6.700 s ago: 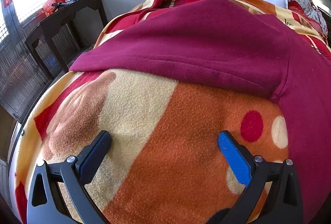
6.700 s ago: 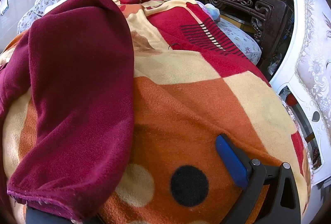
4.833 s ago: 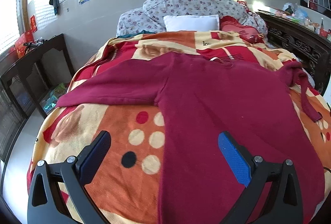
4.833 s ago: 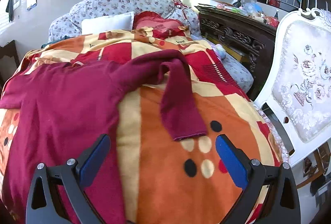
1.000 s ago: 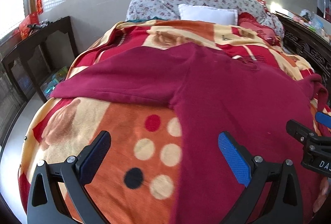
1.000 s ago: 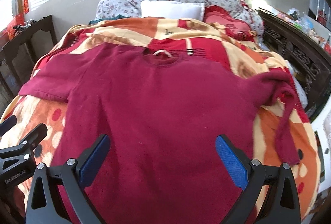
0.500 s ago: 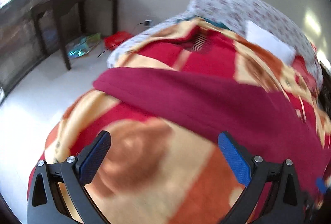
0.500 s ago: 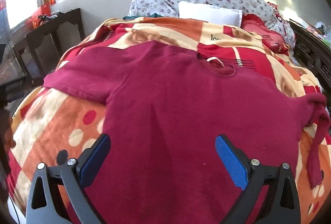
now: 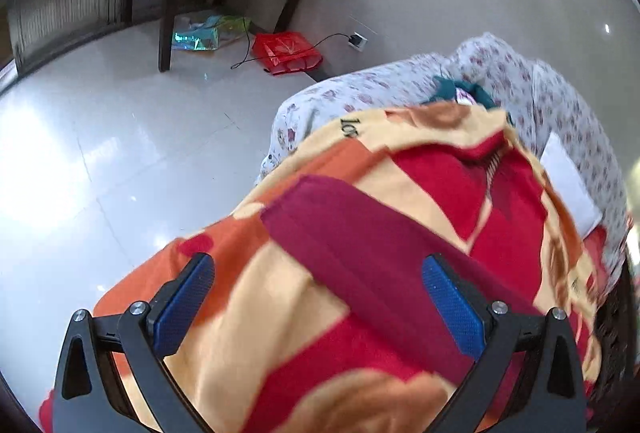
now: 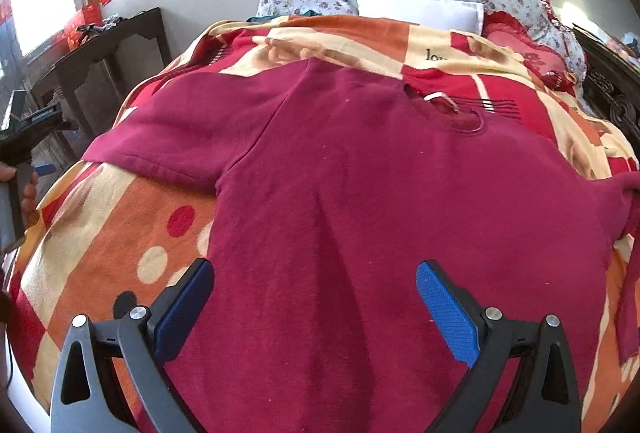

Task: Fold small clothes
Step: 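Grasp the sweatshirt sleeve cuff with the left gripper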

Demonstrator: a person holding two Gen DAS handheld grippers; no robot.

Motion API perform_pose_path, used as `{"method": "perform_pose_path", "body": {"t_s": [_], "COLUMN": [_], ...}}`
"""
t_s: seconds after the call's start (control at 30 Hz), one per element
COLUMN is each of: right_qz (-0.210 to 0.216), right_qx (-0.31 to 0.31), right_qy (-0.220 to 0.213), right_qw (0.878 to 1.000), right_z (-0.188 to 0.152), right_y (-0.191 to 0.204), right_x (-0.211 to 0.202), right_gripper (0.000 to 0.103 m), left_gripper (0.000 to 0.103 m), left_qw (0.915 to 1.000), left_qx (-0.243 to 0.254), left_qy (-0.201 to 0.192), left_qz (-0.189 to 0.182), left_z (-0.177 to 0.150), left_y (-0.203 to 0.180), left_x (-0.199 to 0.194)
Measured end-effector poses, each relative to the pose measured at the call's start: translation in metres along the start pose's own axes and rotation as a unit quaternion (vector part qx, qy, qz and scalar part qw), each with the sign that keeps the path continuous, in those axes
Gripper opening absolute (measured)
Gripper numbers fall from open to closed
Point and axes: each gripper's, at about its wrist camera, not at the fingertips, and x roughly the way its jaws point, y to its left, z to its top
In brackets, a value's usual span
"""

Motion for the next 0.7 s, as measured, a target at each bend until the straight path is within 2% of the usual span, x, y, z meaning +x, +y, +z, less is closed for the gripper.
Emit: {"method": "perform_pose_path", "body": {"t_s": [0.2,0.37,0.53,0.7], "right_qz": [0.006,0.013,0.023,0.025], "right_qx": [-0.007,-0.001,0.001,0.002], "right_qy": [-0.012,-0.004,0.005,0.007], "right_qw": [1.0,1.0,1.0,1.0], "right_z": [0.003,0.003,0.0,-0.001], "right_y": [0.005,0.004,0.005,0.006], "right_x": [0.001,0.007,0.011,0.011], "right_gripper": [0.103,0.103,0.103,0.103], "left_gripper": [0.086,0.061,0.016,0.01], "left_qw": [0.9988,0.9966,0.9968,0.9977], "left_qx": [-0.029,-0.037,-0.037,-0.027], "left_qy": [0.025,0.052,0.05,0.0], "left_qz": [-0.03,-0.052,-0.051,-0.062], "left_z": [0.013,0.012,0.015,0.018], "left_y": [0.014,0.013,0.016,0.011], "left_x": [0.029,0.051,0.058,0.027]}}
